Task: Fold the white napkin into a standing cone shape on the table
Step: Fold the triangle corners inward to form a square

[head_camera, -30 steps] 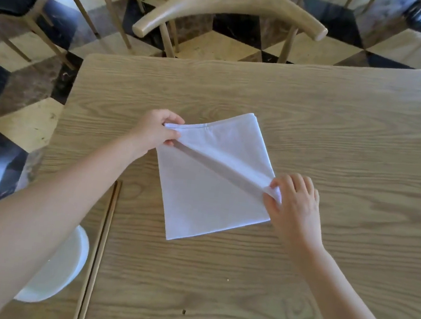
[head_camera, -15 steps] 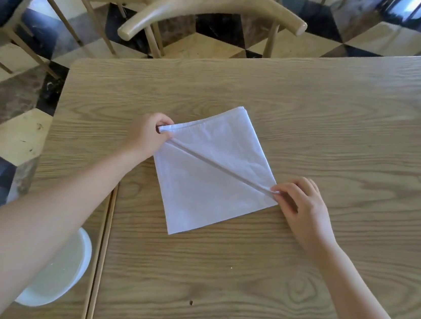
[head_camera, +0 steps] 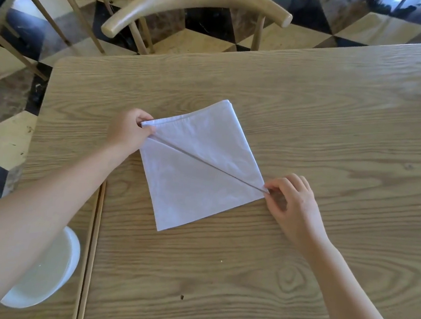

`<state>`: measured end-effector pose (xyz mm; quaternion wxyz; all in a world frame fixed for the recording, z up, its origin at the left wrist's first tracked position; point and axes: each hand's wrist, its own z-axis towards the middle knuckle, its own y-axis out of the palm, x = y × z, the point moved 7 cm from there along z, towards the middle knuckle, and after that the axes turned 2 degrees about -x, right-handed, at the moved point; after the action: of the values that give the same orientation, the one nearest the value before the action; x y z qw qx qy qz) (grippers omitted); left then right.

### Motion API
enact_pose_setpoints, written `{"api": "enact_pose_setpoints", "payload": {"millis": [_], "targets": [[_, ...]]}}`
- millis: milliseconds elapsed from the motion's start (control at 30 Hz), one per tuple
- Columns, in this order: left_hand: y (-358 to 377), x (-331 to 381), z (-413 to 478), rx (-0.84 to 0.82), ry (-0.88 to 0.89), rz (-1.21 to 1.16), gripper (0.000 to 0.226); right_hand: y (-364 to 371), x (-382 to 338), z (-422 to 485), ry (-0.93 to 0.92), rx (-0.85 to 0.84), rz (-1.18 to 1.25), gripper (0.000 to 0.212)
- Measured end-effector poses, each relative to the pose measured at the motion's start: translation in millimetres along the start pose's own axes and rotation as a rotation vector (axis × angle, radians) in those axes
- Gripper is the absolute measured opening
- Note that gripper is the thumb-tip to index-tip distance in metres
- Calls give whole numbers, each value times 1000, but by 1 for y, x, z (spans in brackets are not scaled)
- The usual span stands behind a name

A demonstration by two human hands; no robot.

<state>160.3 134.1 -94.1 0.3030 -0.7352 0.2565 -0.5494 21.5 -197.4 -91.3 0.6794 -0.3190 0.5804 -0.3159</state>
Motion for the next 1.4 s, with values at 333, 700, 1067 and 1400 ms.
{"api": "enact_pose_setpoints", "payload": {"millis": [333,700,1067,1400], "targets": [[0,-8,1,-27,-99,18,23,3,2,-2,-5,19,-51,7],[123,77,-78,-88,426,559,64,51,-53,56,-90,-147,-148,55],[93,38,-47,15,387,610,67,60,-22,32,-69,-207,-419,63],[144,106,-71,-136,725,571,53,59,-23,31,-69,-213,-406,63]]}}
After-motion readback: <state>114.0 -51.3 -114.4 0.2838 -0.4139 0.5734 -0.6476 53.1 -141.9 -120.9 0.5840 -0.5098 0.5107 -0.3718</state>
